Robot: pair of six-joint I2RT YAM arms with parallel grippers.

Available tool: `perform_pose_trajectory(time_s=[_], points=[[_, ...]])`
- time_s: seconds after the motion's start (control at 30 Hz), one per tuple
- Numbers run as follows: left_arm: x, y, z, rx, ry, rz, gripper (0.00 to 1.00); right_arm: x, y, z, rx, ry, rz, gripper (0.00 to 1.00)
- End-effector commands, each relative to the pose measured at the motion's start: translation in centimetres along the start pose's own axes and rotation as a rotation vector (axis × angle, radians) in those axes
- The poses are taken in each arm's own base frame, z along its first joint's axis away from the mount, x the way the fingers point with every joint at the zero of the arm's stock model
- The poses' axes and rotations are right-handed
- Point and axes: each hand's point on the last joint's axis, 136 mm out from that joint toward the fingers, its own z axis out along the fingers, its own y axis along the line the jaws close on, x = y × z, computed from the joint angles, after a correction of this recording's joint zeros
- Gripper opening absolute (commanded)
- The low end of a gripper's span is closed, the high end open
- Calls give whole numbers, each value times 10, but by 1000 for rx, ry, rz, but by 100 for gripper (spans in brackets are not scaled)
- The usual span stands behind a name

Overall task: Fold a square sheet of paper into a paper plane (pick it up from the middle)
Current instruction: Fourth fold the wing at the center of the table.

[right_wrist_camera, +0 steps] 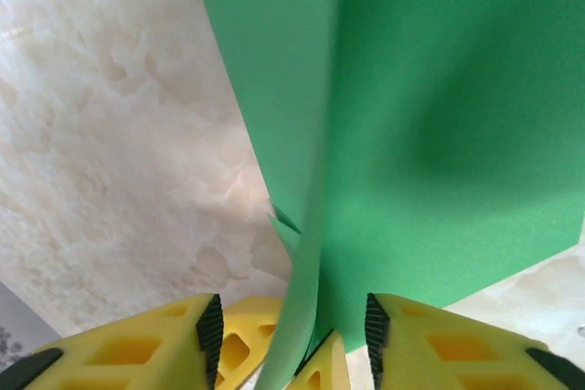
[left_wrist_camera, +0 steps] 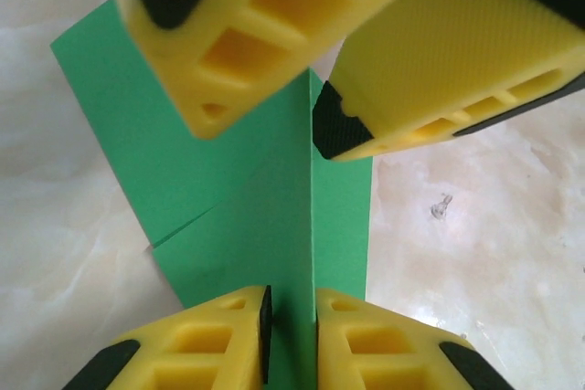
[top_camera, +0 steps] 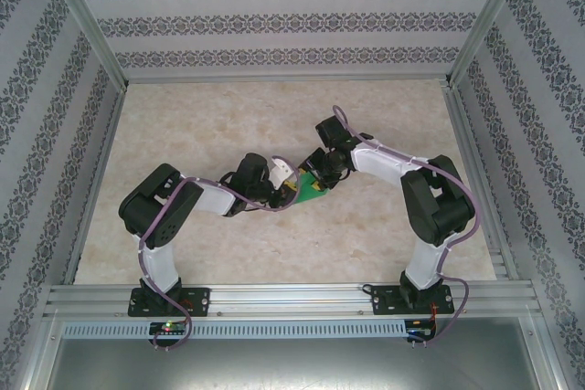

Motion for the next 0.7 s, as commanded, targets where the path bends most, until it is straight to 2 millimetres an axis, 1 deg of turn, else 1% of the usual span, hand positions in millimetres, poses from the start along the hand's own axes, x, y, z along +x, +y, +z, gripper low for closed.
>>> perform_pose_trajectory(time_s=[0.0,0.13,0.17,0.27,0.4,0.5,0.57,0.67], points=[[4,-10,7,54,32,12,20,-12,4,-20,-24,-37,-53,54],[4,-14,7,79,54,-31,18,-28,12,-43,-95,-112,-181,62],[4,-16,7,87,65,-47,18,-31,14,-48,-116,-132,-222,63],[5,-16,8,96,101,-85,17,-37,11,-55,-165,-159,-296,63],[3,-14,8,80,142,-126,16,-35,1,-54,-227,-162,-345,61],[6,-13,9,77,161,-176,16,-31,-3,-53,-271,-173,-375,60],[9,-13,10,75,168,-213,16,-26,-3,-48,-307,-158,-386,59],[10,-12,11,71,168,-255,15,-18,-7,-38,-304,-123,-391,56]])
